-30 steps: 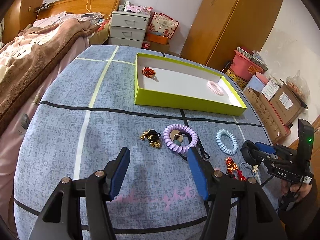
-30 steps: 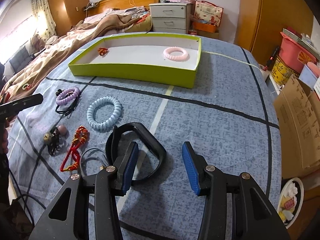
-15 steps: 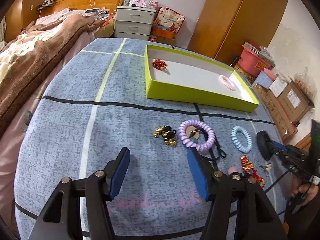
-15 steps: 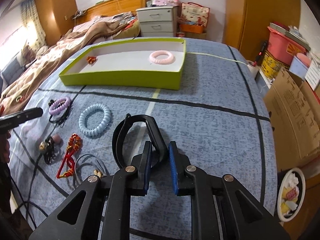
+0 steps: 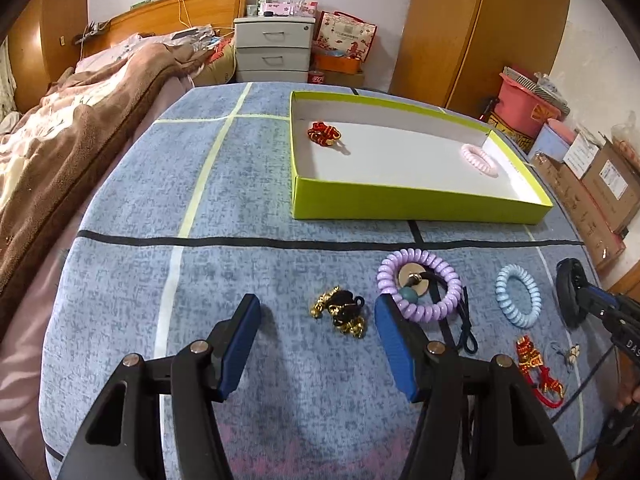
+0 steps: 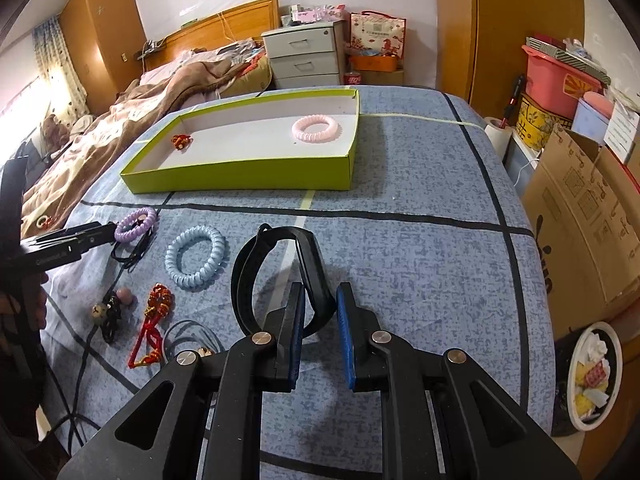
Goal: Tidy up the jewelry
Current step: 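Grasp the small black-and-gold charm with the left gripper, then carry the wristband with the right gripper while the left gripper drops the charm into the box, then open the right gripper to release the black wristband in the box, then move the right gripper to the light-blue coil hair tie and grasp it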
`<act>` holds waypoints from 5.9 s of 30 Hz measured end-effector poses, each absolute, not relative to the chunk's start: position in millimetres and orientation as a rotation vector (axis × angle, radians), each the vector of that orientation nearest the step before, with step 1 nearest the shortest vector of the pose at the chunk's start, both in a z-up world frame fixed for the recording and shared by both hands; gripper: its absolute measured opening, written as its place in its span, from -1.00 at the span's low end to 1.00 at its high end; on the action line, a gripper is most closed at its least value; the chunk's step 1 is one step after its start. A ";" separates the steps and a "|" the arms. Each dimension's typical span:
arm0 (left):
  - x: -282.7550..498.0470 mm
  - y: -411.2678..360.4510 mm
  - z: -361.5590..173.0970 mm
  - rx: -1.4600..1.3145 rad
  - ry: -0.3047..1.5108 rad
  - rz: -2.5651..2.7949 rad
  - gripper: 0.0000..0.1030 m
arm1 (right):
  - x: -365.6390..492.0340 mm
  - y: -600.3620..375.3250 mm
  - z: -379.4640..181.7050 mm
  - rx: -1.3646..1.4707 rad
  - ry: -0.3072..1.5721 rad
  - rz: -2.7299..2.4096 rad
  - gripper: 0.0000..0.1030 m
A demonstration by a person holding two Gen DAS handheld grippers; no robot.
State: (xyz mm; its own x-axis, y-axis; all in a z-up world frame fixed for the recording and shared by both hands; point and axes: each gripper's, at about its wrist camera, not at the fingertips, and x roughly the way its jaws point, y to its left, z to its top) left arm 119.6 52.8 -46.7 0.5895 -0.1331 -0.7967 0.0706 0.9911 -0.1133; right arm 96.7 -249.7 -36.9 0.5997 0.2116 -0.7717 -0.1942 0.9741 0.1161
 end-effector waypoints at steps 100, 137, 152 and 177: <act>232.2 23.5 -34.2 -0.071 0.923 -0.210 -0.41 | 287.9 -176.2 -31.7 -0.097 0.967 0.232 -0.62; 142.9 44.9 -2.2 -0.153 0.825 -0.229 0.07 | 184.3 -182.9 -4.1 -0.036 0.863 0.295 -0.19; 100.3 59.1 -15.6 -0.191 0.841 -0.202 0.08 | 135.0 -187.9 -34.3 -0.035 0.937 0.347 -0.19; 96.7 84.6 -34.6 -0.278 0.898 -0.211 0.08 | 121.3 -167.8 -50.5 -0.140 0.953 0.328 -0.78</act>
State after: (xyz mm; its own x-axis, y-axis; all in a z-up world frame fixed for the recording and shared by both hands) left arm 96.7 84.6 -34.6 0.6067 -0.2950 -0.7382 0.0644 0.9438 -0.3243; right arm 121.3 -167.8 -50.5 0.5346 0.2131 -0.8178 -0.3355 0.9417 0.0260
